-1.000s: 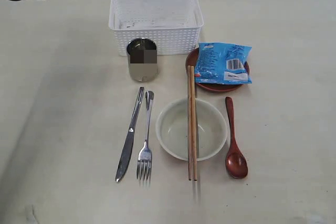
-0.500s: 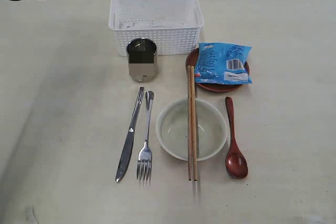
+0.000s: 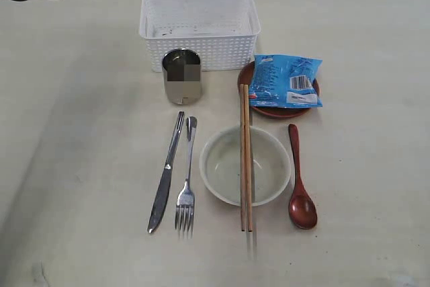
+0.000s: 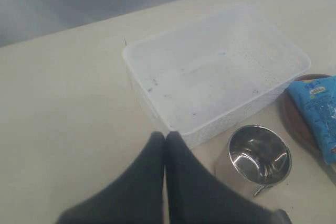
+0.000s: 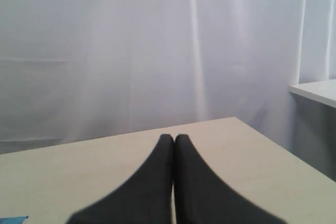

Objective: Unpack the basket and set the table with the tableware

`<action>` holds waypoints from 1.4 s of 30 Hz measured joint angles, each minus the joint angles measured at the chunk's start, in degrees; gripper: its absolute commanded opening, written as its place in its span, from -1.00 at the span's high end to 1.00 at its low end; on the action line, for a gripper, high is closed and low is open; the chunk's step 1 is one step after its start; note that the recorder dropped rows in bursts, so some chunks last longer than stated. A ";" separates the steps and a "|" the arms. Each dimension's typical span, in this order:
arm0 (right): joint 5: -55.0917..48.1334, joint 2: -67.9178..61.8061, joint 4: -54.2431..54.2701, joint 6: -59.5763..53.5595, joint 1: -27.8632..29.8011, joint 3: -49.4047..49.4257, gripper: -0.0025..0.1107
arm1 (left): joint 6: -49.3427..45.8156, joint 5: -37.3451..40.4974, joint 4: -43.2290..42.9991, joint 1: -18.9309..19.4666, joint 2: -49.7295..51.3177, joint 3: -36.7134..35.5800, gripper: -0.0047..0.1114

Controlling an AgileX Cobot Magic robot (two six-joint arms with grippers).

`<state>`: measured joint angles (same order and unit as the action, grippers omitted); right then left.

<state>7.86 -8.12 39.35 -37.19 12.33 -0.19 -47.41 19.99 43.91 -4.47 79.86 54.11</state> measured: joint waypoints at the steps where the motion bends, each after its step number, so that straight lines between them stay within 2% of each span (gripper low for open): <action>1: 0.00 0.89 0.00 0.00 0.09 0.00 0.96 | 0.00 0.00 0.00 0.00 0.00 0.00 0.92; 9: -1.42 6.16 -0.59 0.11 0.21 0.00 0.96 | 0.00 -0.12 0.00 0.00 0.00 0.00 0.92; 12: -3.75 6.41 -9.53 5.76 0.33 0.00 0.96 | 0.00 -0.12 0.00 0.00 0.00 0.00 0.92; 16: -7.86 6.41 -28.17 21.53 0.33 0.00 0.96 | 0.00 -0.12 0.00 0.00 0.00 0.00 0.92; 20: -11.33 6.41 -38.39 32.89 0.33 0.00 0.96 | 0.00 -0.12 0.00 0.00 0.00 0.00 0.92; 31: -19.95 6.41 -41.70 38.78 3.17 0.00 0.96 | 0.00 -0.12 0.00 0.00 0.00 0.00 0.92; 42: -26.36 6.41 -41.70 43.44 3.17 0.00 0.96 | 0.00 -0.12 0.00 0.00 0.00 0.00 0.92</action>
<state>-18.50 -1.71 -2.35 6.25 15.50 -0.19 -47.41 19.87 43.91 -4.47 79.86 54.11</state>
